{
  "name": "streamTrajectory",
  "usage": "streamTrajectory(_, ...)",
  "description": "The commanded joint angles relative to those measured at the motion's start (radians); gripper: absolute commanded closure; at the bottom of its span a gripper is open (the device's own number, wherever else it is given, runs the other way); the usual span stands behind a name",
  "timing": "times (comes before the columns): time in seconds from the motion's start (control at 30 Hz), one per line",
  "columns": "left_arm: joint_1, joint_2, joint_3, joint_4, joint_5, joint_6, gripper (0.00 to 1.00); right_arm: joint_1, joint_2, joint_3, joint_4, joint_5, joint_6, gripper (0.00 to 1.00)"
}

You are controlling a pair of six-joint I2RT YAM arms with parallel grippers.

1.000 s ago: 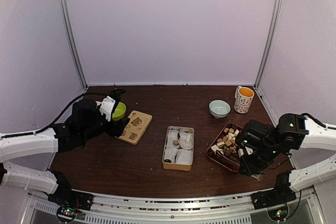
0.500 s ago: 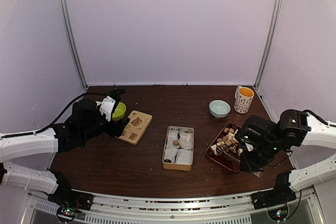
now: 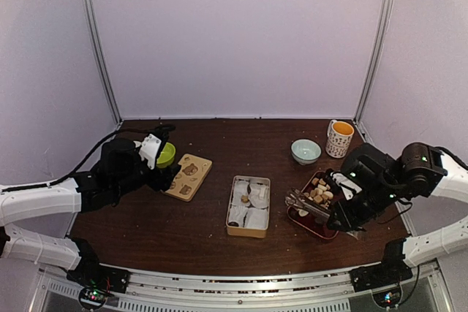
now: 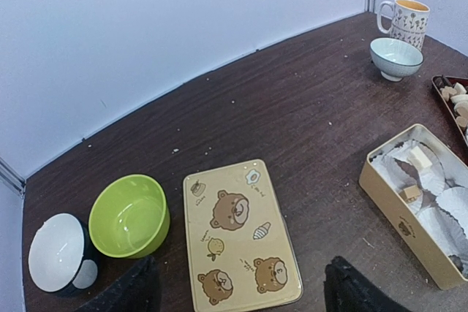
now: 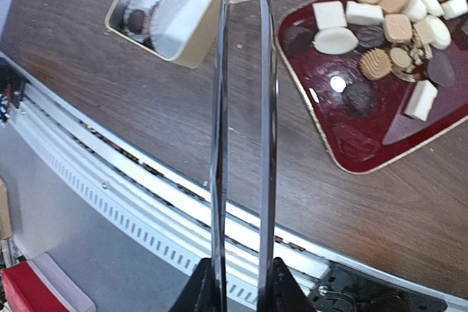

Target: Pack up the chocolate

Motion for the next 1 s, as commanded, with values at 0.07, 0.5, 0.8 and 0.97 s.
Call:
streamTrajectory(0.07, 0.003, 0.006, 0.033, 0.027, 0.008, 0.011, 0.21, -0.004, -0.019, 0.004, 0.197, -0.176, -0.046, 0.79)
streamTrajectory(0.5, 0.003, 0.007, 0.032, 0.029, 0.014, 0.010, 0.21, 0.033, 0.137, 0.041, 0.203, -0.218, -0.132, 0.80)
streamTrajectory(0.8, 0.003, 0.008, 0.033, 0.028, 0.017, 0.008, 0.22, 0.036, 0.171, 0.048, 0.199, -0.208, -0.145, 0.79)
streamTrajectory(0.97, 0.003, 0.006, 0.032, 0.027, 0.017, 0.008, 0.22, 0.036, 0.182, 0.058, 0.193, -0.198, -0.154, 0.74)
